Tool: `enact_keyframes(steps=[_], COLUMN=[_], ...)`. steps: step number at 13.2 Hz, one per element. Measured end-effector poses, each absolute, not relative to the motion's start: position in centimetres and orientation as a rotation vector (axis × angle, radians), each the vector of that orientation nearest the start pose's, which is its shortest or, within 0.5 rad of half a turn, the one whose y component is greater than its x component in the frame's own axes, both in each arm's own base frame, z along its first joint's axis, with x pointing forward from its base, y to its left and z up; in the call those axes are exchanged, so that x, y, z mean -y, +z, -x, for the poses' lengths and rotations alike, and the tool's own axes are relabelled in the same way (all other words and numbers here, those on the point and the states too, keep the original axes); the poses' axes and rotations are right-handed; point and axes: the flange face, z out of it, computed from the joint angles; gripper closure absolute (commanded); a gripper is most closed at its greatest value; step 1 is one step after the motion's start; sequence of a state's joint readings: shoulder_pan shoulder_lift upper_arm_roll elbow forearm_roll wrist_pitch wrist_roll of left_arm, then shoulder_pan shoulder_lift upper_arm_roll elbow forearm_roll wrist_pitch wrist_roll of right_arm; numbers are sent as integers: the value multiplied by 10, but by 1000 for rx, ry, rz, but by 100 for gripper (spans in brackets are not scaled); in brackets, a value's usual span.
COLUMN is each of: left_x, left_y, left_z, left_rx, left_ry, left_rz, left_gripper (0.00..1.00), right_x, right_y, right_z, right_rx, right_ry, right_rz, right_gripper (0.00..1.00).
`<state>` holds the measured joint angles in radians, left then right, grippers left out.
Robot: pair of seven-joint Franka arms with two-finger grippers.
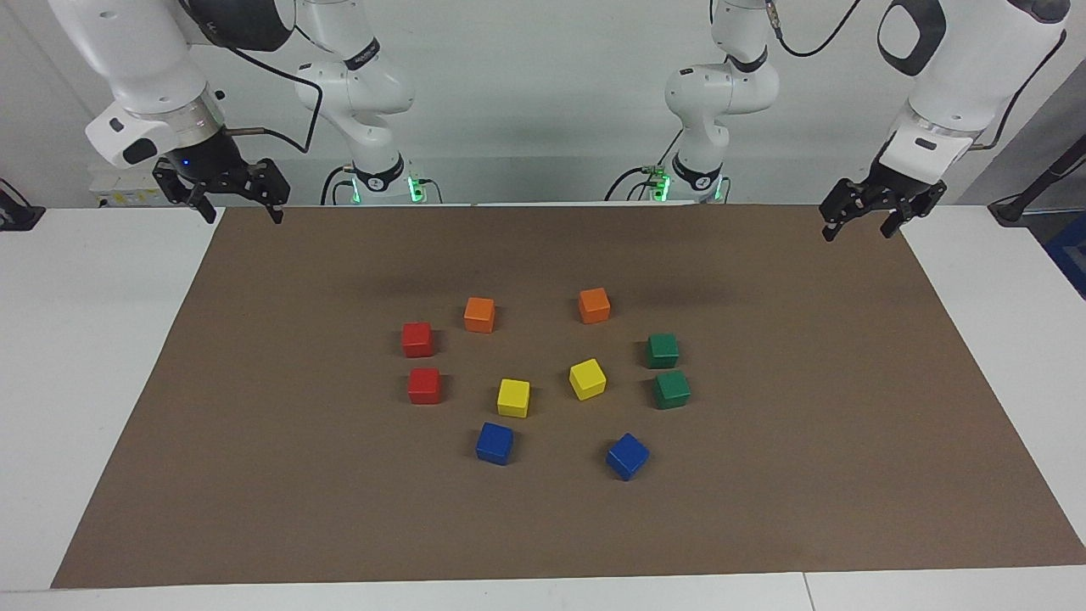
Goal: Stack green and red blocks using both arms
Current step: 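Move the left gripper toward the green cubes while the right gripper approaches the red cubes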
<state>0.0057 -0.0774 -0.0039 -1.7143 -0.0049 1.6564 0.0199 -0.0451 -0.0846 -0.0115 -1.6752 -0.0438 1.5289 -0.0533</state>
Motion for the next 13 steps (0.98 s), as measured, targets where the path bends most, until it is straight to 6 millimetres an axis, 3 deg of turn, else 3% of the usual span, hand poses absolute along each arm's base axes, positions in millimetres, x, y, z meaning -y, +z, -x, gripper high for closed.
enact_keyframes(steps=[7,10,13], left_x=[0,3,25], left_y=[606,594,575], left_z=[-536,-535,-534], left_rx=[-26,-37,-89], left_ry=[-29,-1,-8], left_rz=[3146,3146,3147], left_gripper=[0,0,0], right_x=[30,-5,-54], right_y=[615,601,567], right_z=[-521,-524,-527], right_rx=[3,-71,-91], right_ry=[113,92,51], right_rz=[3178,3153,3153], right_gripper=[0,0,0])
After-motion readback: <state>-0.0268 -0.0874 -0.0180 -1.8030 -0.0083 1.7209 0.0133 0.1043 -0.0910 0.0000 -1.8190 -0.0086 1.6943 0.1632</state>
